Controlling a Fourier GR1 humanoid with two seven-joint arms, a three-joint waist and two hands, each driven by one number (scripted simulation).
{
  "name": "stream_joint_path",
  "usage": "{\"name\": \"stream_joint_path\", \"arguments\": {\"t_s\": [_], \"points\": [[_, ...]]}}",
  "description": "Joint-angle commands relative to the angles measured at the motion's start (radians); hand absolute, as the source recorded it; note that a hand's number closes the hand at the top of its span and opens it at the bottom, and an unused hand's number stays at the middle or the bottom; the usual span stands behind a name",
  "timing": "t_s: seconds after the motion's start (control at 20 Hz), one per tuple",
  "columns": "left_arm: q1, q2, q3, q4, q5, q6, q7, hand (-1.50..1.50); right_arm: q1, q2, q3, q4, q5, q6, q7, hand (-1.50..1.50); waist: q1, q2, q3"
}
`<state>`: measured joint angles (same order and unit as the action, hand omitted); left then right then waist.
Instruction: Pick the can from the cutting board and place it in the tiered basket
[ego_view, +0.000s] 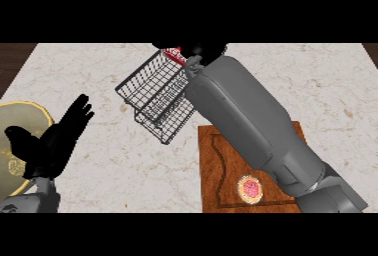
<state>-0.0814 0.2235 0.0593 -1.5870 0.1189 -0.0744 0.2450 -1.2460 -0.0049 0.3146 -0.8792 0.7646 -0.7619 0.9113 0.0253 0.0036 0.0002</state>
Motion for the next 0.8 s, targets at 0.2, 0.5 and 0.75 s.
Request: {"name": "stream_joint_path", "arguments": {"t_s": [0.2, 0.5, 0.75], "points": [[0.011, 0.027, 0.044, 0.045, 0.009, -0.019, -0.036, 0.00, 0.035, -0.010, -0.134, -0.159, -0.005, -0.215, 0.015, -1.50, -0.031, -0.006, 0.000], [0.038, 0.004, 0.036, -0.022, 0.009, 0.013, 0.027, 0.00, 0.211, -0.113, -0.196, -0.375, 0.086, -0.207, 0.046, -1.50, -0.056, -0.016, 0.001], [0.056, 0.012, 0.063, 0.008, 0.030, -0.016, -0.025, 0.00, 0.404, -0.218, -0.233, -0.704, 0.088, -0.045, 0.112, -1.50, -0.071, -0.018, 0.000]]}}
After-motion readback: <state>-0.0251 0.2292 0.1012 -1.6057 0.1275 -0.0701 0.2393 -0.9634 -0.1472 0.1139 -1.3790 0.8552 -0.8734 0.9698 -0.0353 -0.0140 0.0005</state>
